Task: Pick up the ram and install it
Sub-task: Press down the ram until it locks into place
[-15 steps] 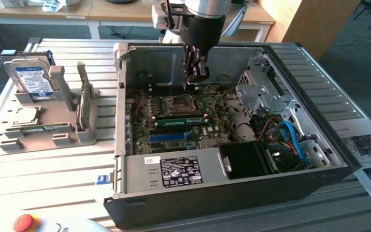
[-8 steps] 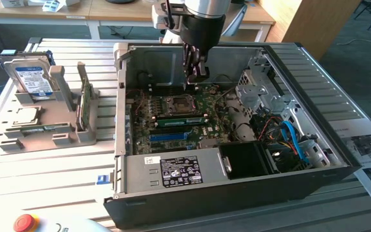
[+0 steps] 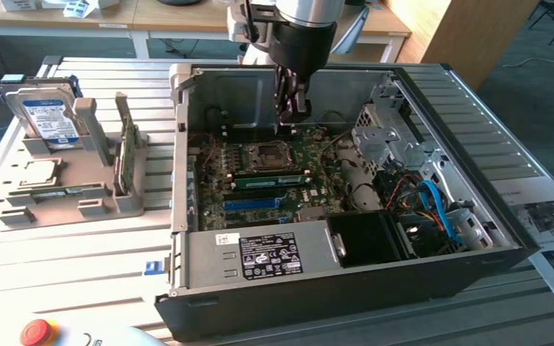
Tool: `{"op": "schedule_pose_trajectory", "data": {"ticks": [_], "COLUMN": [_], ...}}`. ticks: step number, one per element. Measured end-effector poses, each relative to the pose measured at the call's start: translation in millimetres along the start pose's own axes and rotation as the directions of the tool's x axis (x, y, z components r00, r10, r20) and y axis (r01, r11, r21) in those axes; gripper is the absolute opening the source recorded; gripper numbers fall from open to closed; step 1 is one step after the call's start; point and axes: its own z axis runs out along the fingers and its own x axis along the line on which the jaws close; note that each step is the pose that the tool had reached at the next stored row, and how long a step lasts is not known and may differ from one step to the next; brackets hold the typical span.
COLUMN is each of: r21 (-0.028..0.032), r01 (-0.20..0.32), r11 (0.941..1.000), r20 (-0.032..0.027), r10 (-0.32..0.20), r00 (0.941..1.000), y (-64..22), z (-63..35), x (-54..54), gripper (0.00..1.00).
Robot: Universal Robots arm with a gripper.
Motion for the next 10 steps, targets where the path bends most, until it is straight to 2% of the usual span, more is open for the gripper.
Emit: {"op": "schedule_pose_trajectory", "data": {"ticks": [5,10], "r21": [0.0005,-0.0002], "r01": [-0.057,-0.122], "r11": [0.9983,0.9925], "r20": [0.0020,0.0041], "r10": [0.057,0.122], "r00": [0.9983,0.9925], "y": [0.1,0.1], "z": [0.0,0.0], "x": [0.0,0.0], "gripper": [0.11,0.11]}}
